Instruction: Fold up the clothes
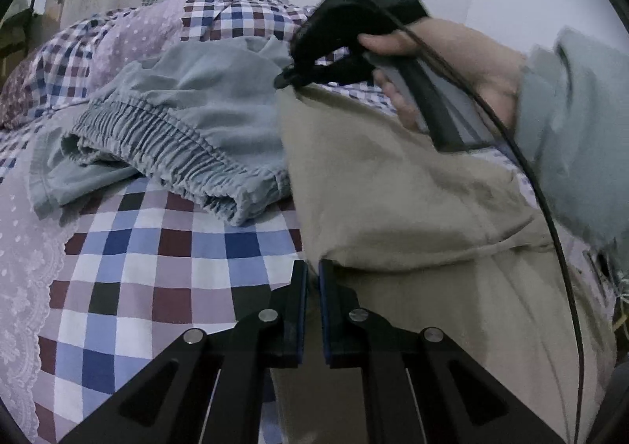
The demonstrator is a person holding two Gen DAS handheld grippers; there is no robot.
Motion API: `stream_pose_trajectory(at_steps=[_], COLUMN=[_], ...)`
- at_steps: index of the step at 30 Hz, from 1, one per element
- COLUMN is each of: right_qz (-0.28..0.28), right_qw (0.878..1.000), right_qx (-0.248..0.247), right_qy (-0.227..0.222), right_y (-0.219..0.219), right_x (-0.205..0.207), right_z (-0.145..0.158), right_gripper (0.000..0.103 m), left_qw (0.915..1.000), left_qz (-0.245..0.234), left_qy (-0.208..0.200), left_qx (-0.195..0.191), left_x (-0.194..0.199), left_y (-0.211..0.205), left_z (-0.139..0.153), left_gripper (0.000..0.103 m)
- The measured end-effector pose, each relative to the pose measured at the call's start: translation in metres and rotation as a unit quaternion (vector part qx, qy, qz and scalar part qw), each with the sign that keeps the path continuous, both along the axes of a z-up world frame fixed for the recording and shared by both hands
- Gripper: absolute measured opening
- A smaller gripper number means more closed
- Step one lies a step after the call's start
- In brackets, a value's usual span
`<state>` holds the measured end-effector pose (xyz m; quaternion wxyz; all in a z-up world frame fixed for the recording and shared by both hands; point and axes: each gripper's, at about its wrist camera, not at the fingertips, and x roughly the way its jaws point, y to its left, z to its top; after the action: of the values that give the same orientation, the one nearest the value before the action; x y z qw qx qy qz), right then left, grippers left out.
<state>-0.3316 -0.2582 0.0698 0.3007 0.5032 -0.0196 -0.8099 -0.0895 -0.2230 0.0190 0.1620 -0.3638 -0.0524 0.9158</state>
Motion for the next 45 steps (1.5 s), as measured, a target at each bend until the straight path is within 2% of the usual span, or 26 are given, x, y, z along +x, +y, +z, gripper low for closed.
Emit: stream_pose_trajectory(at_steps=[1,4,7,9,10,12,19,22,23,24,25,28,29,31,33,34,39,45], right_qz=[0.000,0.013,0.024,0.026,0.028,0.037,0.080,0.098,0.104,0.110,0.116,0.096,0.094,0.093,0.075,0.066,0.042,0.080], right_qw=[1.000,0.999,0.997,0.997,0.998,0.999,0.996,0.993,0.992,0.991,0.990,0.995,0.996,0.995,0.996,0.997,0.998,0.996], right_qx=[0.000,0.033,0.066,0.068,0.054,0.008,0.042,0.058,0.063,0.069,0.074,0.022,0.007,-0.014,-0.027,-0.035,-0.035,-0.011], right_qy=[0.009,-0.005,-0.025,-0.009,0.002,0.000,-0.009,-0.013,-0.015,-0.016,-0.018,0.005,0.000,-0.026,-0.035,-0.033,-0.030,-0.028], right_y=[-0.004,-0.018,-0.023,-0.018,-0.013,-0.003,-0.011,-0.015,-0.016,-0.017,-0.019,-0.002,0.003,0.014,0.029,0.035,0.047,0.008], right_x=[-0.004,-0.013,-0.016,-0.008,-0.002,0.006,0.027,0.036,0.039,0.042,0.045,0.039,0.036,0.029,0.022,0.020,0.015,0.021], right_z=[0.006,-0.012,-0.024,-0.013,-0.002,0.013,-0.002,-0.009,-0.011,-0.013,-0.016,0.008,0.010,0.007,0.003,0.002,-0.005,-0.018], right_gripper=[0.005,0.005,0.012,0.031,0.040,0.041,0.041,0.039,0.033,0.021,0.002,0.002,0.003,0.009,0.030,0.047,0.049,0.048], left_qw=[1.0000,1.0000,0.9999,0.9999,0.9999,0.9998,0.9996,0.9994,0.9994,0.9994,0.9994,0.9994,0.9994,0.9993,0.9991,0.9990,0.9990,0.9989], left_qz=[0.001,0.003,0.002,0.002,0.002,0.002,0.000,0.001,0.002,0.001,0.000,-0.002,-0.001,0.002,0.003,0.004,0.007,0.005], left_qy=[-0.004,-0.009,-0.011,-0.012,-0.013,-0.014,-0.016,-0.016,-0.016,-0.015,-0.015,-0.014,-0.015,-0.020,-0.023,-0.024,-0.023,-0.024], left_qx=[-0.003,-0.001,0.002,0.005,0.007,0.011,0.022,0.030,0.032,0.032,0.033,0.030,0.030,0.033,0.036,0.037,0.038,0.039], left_x=[-0.001,-0.002,-0.003,-0.003,-0.003,-0.003,-0.008,-0.010,-0.011,-0.011,-0.011,-0.012,-0.013,-0.015,-0.016,-0.017,-0.013,-0.013], left_y=[0.001,0.000,-0.001,-0.002,-0.003,-0.004,-0.008,-0.011,-0.012,-0.012,-0.012,-0.011,-0.012,-0.014,-0.016,-0.016,-0.014,-0.013], left_z=[-0.001,-0.002,-0.004,-0.005,-0.005,-0.006,-0.008,-0.008,-0.009,-0.008,-0.008,-0.009,-0.010,-0.012,-0.013,-0.014,-0.015,-0.015], left_gripper=[0.005,0.005,0.005,0.005,0.005,0.005,0.005,0.005,0.005,0.005,0.001,0.001,0.000,0.001,0.000,0.000,0.000,0.000])
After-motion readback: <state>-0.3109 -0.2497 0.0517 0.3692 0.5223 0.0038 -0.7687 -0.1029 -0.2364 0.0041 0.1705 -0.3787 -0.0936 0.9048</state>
